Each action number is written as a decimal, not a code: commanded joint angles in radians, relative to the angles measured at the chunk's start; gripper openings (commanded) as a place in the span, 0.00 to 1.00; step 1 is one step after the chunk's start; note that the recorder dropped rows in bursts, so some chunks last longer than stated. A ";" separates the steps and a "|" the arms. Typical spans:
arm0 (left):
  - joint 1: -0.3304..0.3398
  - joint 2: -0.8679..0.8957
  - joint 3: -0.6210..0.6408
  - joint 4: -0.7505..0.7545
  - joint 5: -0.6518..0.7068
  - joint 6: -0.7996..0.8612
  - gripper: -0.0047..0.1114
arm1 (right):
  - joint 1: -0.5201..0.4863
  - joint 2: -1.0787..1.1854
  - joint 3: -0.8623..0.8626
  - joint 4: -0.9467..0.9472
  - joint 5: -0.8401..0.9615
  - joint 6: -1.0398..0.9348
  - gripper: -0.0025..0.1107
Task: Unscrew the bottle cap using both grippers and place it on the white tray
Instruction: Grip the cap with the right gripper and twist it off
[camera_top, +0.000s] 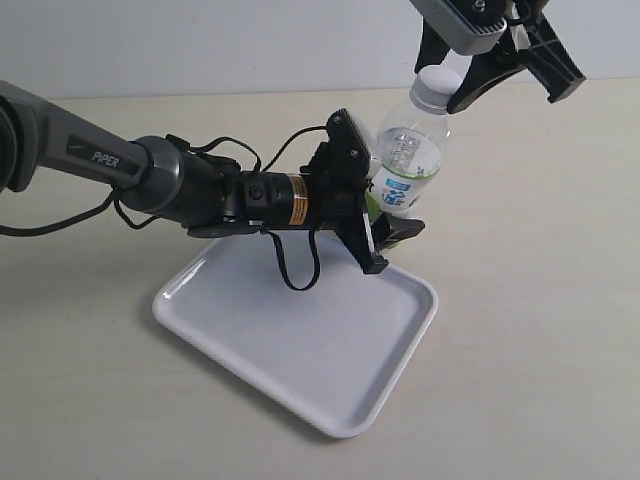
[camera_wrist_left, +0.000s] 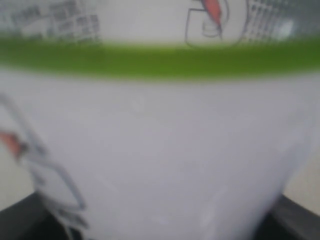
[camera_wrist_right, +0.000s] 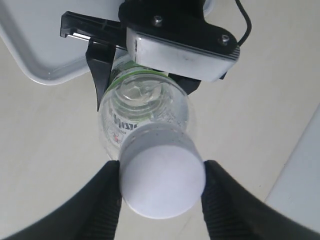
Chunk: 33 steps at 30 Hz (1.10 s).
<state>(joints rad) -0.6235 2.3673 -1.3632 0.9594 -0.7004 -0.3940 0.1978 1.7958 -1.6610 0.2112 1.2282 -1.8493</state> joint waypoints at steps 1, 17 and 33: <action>-0.004 -0.004 0.002 0.000 0.032 -0.008 0.04 | 0.001 -0.002 -0.003 0.018 -0.007 -0.006 0.05; -0.004 -0.004 0.002 0.000 0.032 -0.008 0.04 | 0.001 -0.005 -0.003 0.051 -0.007 0.265 0.63; -0.004 -0.004 0.002 -0.001 0.040 -0.032 0.04 | 0.001 -0.005 -0.003 0.042 -0.007 1.263 0.63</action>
<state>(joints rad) -0.6235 2.3673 -1.3632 0.9519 -0.6965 -0.4164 0.1978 1.7958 -1.6610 0.2534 1.2248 -0.6713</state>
